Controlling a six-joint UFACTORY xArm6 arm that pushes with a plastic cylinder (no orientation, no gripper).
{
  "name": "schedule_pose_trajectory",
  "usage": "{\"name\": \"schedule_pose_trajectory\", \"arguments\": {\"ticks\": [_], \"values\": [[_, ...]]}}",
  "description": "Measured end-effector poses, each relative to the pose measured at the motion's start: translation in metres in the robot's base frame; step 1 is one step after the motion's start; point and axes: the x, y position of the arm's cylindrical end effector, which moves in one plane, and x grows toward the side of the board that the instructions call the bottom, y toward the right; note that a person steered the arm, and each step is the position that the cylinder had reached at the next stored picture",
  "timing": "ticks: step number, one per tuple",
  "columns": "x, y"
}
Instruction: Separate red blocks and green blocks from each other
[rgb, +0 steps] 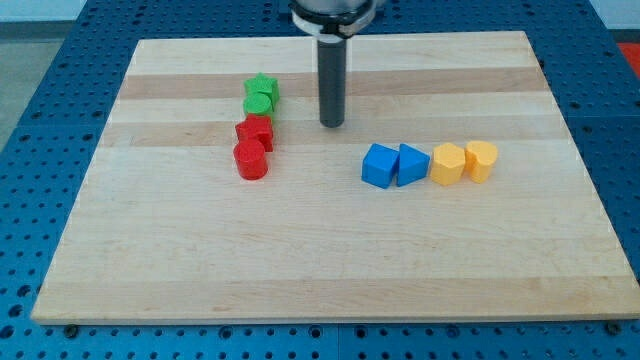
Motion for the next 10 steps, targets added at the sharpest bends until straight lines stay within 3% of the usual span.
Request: {"name": "schedule_pose_trajectory", "arguments": {"ticks": [7,10], "values": [[0.0,-0.11],[0.045,-0.108]]}}
